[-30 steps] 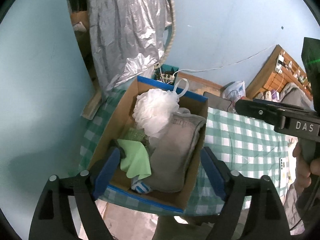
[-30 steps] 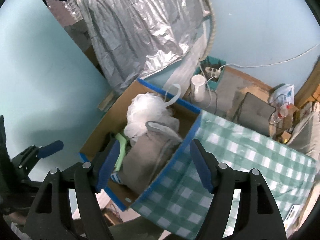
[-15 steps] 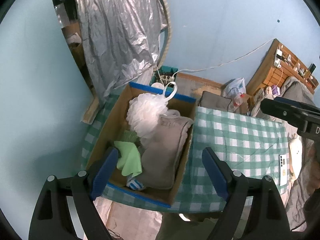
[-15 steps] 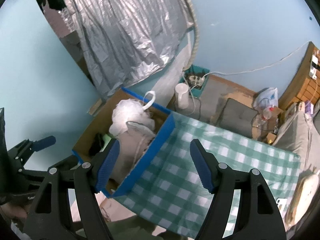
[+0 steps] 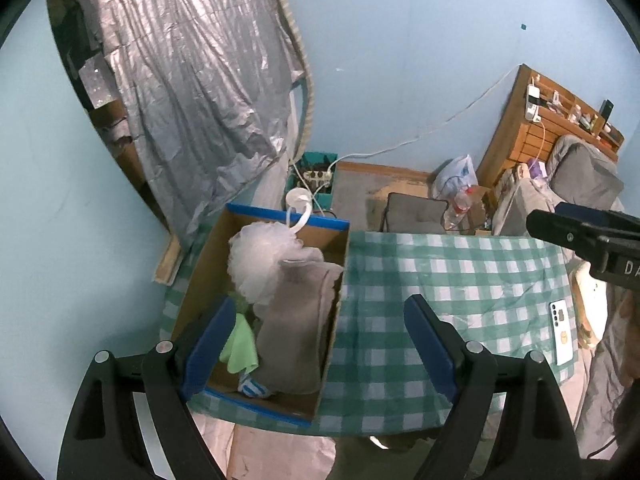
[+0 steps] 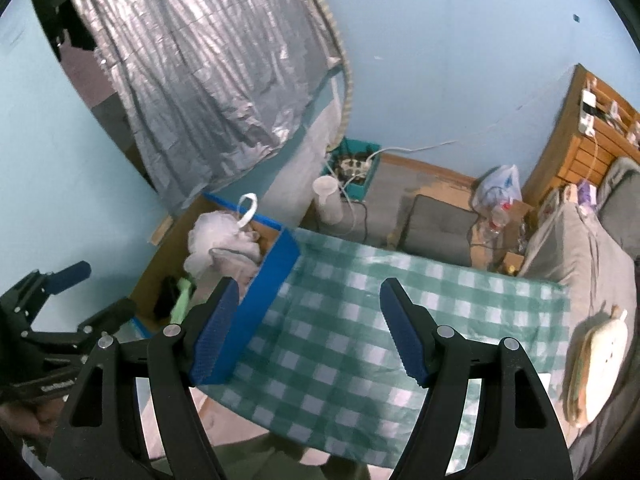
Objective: Organize soft objects
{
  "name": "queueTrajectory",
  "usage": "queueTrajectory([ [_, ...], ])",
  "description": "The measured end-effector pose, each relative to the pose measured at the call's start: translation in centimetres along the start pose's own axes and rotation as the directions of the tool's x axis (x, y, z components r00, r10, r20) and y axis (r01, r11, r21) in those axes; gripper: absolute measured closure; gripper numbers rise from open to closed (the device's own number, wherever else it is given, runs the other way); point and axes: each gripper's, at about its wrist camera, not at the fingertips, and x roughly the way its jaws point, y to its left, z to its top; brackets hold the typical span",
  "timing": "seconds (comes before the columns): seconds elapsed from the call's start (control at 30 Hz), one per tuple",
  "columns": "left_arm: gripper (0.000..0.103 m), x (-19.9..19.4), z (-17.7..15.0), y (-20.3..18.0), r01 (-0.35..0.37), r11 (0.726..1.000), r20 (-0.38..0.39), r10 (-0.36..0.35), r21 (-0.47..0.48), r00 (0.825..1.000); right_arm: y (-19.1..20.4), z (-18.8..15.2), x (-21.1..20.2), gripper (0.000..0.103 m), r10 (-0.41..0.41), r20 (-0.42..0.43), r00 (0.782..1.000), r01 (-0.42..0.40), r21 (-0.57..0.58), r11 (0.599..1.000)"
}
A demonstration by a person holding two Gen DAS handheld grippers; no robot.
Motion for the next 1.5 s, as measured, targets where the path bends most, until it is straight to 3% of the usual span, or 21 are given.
queueTrajectory([
  [0.6,0.016,-0.2,1.0,-3.1,0.020,0.999,0.008,-0.020,0.033,1.000,-2.3,-0.7,-1.6,0.031,-0.026,0.008,1.000,0.026,0.030,0.999],
  [1.5,0.016,0.5,0.9,-2.6,0.010,1.000,-0.015,-0.009,0.011,1.000,-1.6,-0.7,-1.3,0.030,-0.006,-0.001,1.000,0.006,0.022,1.000],
])
